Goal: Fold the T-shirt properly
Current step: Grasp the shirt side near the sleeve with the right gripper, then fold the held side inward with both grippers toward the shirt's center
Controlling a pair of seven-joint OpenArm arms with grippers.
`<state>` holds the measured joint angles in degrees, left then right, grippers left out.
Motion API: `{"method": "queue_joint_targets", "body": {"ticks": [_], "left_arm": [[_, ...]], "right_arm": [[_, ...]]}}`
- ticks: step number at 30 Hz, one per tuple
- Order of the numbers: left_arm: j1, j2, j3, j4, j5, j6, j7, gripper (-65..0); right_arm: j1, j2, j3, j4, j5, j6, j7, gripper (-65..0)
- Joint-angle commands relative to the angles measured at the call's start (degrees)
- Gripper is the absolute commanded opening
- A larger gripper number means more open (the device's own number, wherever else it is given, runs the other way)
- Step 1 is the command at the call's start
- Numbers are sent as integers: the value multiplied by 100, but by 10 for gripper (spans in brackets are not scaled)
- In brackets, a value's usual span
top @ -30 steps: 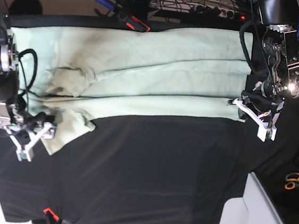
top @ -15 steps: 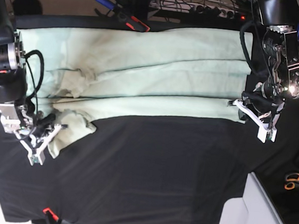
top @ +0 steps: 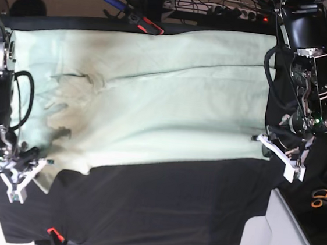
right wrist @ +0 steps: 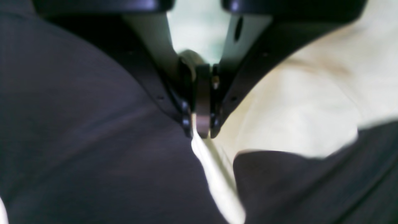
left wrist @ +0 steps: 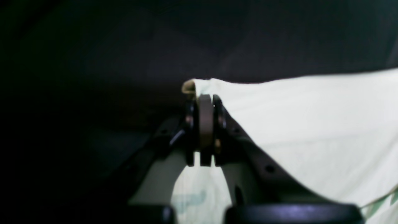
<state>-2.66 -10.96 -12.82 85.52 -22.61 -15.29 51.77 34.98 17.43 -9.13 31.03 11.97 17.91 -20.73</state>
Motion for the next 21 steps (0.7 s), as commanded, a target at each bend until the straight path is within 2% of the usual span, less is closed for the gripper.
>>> {"method": "queue_joint_targets", "body": {"ticks": [1,3,14,18,21], "left_arm": [[-126,-78,-24,112,-29,-14,-56,-650],[-196,-86,-24,112,-29,-14,-47,-650],[-161,-174,-15,121,-29,-14,-47,-650],[6,-245,-24,183,-29,-14,-38,-650],[173,-262,-15,420,-29,-14,-38,-650]], "right_arm": [[163,46,82,242,30,-2,47,-650],[84,169,108,629,30,-2,-155,-650],[-681,318,152,2326,47,-11,-1281,-650],[-1103,292,838,3073,30,-11,-1703,-650],[-1331,292,987,3618,30,-11,-2098,-650]]}}
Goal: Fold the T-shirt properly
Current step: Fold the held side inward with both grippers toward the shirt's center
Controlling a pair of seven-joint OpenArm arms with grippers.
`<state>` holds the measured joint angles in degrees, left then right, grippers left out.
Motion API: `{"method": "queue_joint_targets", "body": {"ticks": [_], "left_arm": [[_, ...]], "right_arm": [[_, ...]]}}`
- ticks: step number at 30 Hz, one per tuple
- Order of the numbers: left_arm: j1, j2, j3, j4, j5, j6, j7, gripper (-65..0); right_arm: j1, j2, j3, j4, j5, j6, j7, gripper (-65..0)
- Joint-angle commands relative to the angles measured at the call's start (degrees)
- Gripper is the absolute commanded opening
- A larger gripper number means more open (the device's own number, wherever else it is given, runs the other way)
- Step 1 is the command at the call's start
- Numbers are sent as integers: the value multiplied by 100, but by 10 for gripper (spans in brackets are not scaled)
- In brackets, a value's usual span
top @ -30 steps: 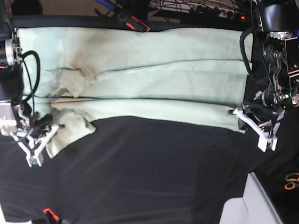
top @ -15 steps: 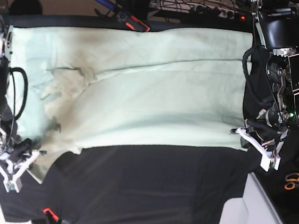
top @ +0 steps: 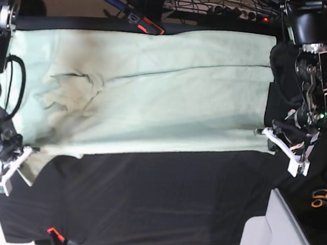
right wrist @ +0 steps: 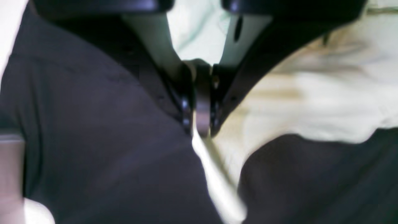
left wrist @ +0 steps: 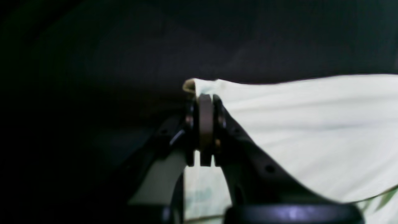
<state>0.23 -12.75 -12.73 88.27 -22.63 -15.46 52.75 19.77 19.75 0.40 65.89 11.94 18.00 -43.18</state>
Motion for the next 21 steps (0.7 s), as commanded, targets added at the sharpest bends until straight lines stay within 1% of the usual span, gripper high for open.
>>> {"method": "queue_joint_targets", "body": {"ticks": [1,5,7,8,10,18,21], "left_arm": [[-71,-83,-24,232,-27,4,-137,-650],[148,-92,-24,505,-27,4,-137,-650],[254,-100,-24,584,-27,4,-137,-650],[307,-100,-24,610,-27,4,-137,-650],[395,-109,-32,663,-27,4,-137,-650],[711,-109,-32,751,-27,4,-137,-650],[790,-100,3,751,-27,4,-137,-650]], "right_arm": [[137,60,52,238,32,-20,50,-650],[-47,43,52,537,32,-20,-258,-650],[-118,-10,52,580,32,-20,-328,-650],[-153,-80,52,589,32,-20,-337,-650],[-206,-115,52,589,32,-20,-355,-650],[-557,-124,69,633,32,-20,-355,-650],[-821,-124,280,941,32,-20,-355,-650]]}}
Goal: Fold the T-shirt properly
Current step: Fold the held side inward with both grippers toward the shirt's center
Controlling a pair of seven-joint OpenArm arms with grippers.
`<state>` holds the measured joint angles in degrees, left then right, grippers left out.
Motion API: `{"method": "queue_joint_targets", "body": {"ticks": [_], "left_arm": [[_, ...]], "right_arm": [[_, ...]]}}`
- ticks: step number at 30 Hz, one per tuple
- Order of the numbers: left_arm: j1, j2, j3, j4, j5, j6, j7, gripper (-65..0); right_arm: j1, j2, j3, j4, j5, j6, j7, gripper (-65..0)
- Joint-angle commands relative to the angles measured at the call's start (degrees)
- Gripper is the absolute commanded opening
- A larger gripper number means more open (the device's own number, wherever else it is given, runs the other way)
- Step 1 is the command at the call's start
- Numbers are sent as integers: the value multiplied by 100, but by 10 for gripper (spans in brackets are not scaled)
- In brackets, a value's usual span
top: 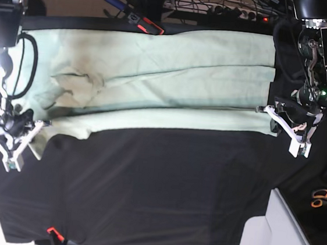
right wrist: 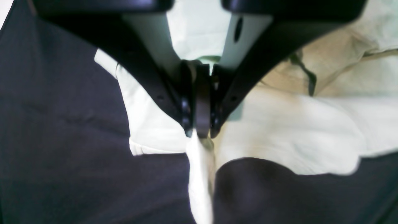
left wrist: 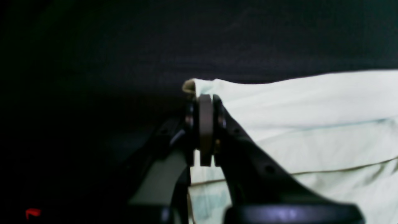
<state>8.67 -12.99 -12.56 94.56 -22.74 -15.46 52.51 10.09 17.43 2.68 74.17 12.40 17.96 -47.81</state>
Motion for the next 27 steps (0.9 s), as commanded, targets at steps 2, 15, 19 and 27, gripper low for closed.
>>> {"method": "queue_joint_targets", "body": {"ticks": [2,15,19,27], "left_arm": [[8,-68,-15,122,-7,4,-113,-650],[439,-68,3,596,-7,4,292,-650],[492,-41,12,579,362,4,292,-650],[773,73,12,588,898,-5,274,-650]], "right_arm": [[15,107,88,324,-14,-15,65,-650],[-846,-95,229,1247,-5,-587,-234,-650],[-1101,-235,255,1458,-5,-613,-234,-650],[-1479,-367,528,1774,-14,-622,-305,-650]]}}
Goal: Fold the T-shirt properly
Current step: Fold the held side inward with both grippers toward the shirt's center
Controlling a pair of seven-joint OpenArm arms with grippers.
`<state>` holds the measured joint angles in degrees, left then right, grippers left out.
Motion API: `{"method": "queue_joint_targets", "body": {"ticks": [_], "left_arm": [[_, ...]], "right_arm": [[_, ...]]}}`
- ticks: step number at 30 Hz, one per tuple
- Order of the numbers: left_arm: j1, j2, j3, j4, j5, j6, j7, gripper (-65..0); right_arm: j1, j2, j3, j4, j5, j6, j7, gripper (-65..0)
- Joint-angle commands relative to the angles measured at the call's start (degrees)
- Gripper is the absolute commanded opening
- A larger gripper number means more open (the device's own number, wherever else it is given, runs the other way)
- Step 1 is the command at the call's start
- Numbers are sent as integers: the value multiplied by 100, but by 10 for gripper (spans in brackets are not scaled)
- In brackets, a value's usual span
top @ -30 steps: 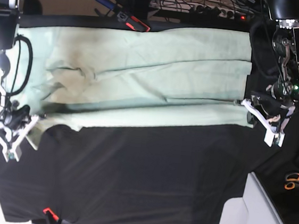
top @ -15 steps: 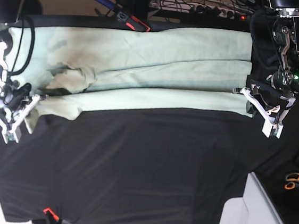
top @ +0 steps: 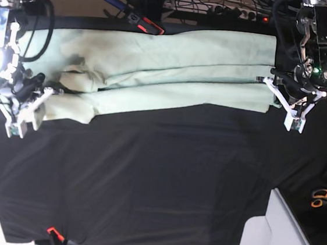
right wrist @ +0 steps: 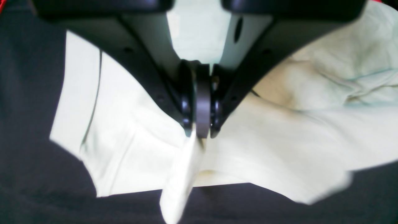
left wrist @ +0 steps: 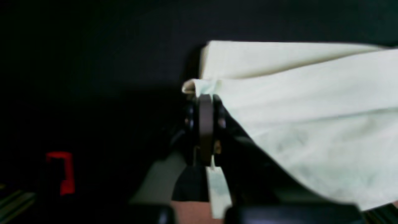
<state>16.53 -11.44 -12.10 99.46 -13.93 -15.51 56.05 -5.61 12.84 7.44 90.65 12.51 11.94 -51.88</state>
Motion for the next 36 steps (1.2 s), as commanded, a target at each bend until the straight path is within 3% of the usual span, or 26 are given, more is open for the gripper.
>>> {"method": "queue_joint_targets", "body": {"ticks": [1,14,18,25,36], "left_arm": [[12,-82,-34,89,9,-1,-80,-650],[241,-82,221,124,35,-10,-89,-650],[294,-82,203,124,35,-10,-89,-650],[294,-82,177,89,35,-10,-89,-650],[294,-91,168,72,35,-1,-89,-650]], "right_arm": [[29,74,87,214,-16,-21,102,-650],[-464,-31,130,627,-16,-30,146,-650],[-595,-67,341,900,-7,-293,102,-650],[-815,-172,359,1005,-16,-329,84,-650],[-1000,-559,359,1190,-25,-329,-144,-650]]}}
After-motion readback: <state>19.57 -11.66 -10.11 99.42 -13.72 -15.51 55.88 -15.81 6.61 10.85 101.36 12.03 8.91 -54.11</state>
